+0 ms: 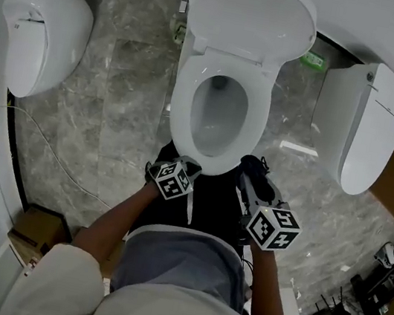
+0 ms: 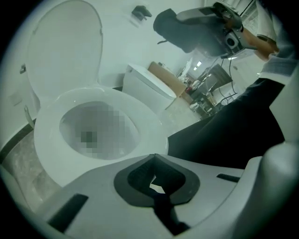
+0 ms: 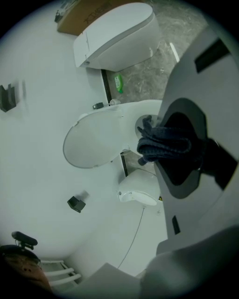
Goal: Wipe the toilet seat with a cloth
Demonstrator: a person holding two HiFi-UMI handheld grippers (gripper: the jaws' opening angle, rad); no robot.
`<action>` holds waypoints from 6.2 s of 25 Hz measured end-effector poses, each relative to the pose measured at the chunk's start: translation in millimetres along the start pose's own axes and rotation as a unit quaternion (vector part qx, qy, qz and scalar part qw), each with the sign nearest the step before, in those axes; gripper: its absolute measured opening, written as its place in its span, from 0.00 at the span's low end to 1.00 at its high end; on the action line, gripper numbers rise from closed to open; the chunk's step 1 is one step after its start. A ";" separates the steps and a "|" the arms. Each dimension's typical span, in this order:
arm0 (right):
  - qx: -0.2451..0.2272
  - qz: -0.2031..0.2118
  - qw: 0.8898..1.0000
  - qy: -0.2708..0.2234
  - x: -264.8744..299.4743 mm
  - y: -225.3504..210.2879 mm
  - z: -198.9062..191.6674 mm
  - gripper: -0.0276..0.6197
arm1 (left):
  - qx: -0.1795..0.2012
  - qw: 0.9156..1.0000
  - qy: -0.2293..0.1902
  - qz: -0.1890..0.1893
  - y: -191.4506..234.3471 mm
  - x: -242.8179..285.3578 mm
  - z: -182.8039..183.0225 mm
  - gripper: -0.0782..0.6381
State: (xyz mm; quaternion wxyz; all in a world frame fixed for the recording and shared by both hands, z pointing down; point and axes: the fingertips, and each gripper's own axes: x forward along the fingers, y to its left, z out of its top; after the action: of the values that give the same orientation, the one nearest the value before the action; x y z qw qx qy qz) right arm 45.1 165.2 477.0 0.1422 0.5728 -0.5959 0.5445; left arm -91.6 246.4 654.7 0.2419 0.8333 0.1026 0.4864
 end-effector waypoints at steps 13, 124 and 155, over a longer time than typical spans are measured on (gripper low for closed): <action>-0.095 0.007 0.994 0.048 65.0 -21.2 -36.7 0.19 | 0.018 0.997 0.076 -0.007 32.3 78.5 -50.2 0.12; -0.348 -0.004 0.937 0.044 386.5 47.4 -35.3 0.19 | -0.380 0.885 -0.188 0.192 91.5 -124.9 -80.6 0.12; -0.253 0.074 0.958 0.110 315.8 49.1 -163.7 0.19 | -0.388 0.893 -0.172 0.146 113.9 -131.7 -60.7 0.12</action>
State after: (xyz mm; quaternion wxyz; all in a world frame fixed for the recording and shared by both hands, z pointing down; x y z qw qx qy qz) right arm -166.2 119.1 763.7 0.3060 0.4089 -0.7360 0.4443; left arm -217.7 113.1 636.6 0.4863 0.7495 -0.2604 0.3660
